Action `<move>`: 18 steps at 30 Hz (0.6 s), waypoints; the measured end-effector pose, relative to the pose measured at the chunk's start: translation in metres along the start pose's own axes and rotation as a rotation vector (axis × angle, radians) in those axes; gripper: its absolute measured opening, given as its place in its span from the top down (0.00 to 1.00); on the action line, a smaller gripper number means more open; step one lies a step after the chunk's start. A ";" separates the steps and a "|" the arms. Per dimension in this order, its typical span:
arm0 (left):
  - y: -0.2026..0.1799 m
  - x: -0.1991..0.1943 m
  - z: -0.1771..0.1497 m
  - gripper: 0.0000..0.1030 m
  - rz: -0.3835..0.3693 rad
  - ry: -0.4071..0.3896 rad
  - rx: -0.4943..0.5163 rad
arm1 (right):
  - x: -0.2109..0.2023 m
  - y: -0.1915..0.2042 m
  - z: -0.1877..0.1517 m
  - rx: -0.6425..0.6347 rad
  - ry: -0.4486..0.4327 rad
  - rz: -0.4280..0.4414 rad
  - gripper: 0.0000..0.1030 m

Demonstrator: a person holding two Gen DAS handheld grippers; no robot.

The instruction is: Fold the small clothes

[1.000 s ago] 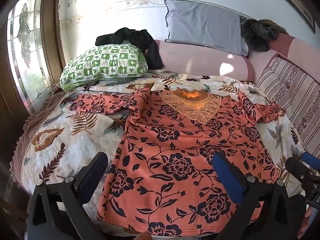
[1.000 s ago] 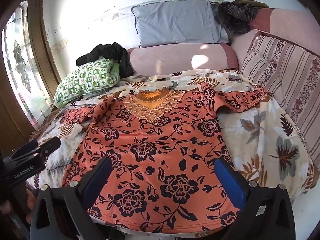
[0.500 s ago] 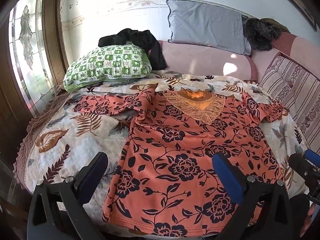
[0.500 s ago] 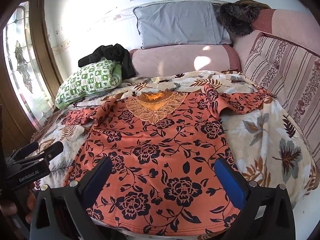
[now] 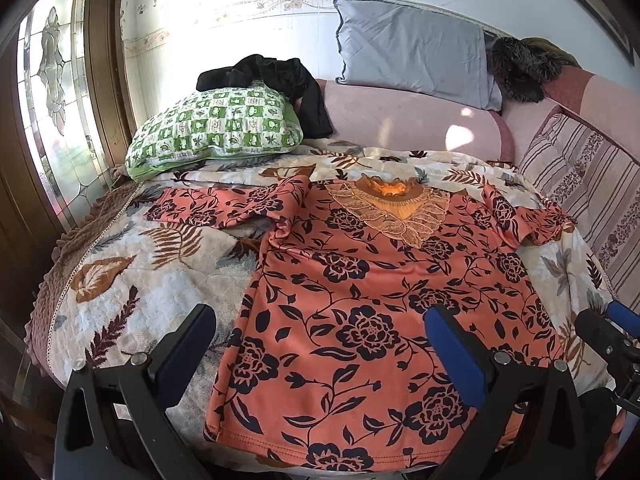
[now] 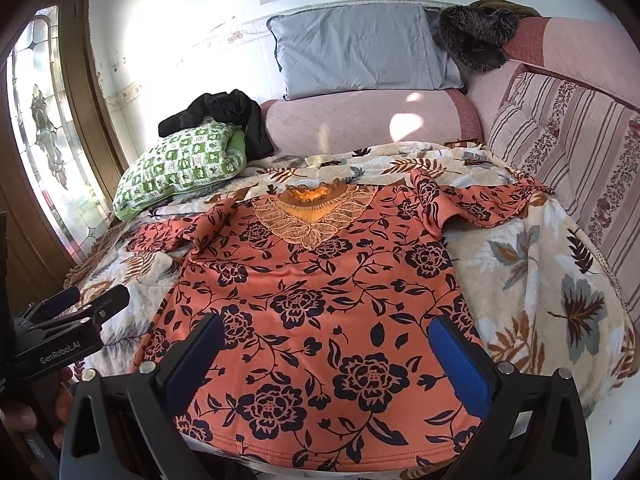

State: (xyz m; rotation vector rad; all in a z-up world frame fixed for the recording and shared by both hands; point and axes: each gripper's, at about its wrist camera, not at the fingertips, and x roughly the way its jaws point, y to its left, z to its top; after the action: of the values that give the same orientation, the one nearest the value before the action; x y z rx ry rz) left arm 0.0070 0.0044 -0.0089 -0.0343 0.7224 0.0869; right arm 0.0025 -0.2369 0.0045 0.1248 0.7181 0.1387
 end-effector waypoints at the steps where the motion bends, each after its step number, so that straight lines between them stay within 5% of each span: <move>1: 0.000 0.000 0.000 0.00 -0.002 0.002 0.000 | 0.001 0.000 0.000 0.000 0.002 0.000 0.00; 18: 0.002 0.010 -0.004 0.00 -0.012 0.029 -0.011 | 0.007 -0.009 -0.003 0.033 0.022 0.006 0.00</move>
State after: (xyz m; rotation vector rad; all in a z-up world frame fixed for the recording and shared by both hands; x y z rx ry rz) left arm 0.0119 0.0067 -0.0185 -0.0502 0.7509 0.0793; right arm 0.0061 -0.2439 -0.0040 0.1575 0.7423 0.1339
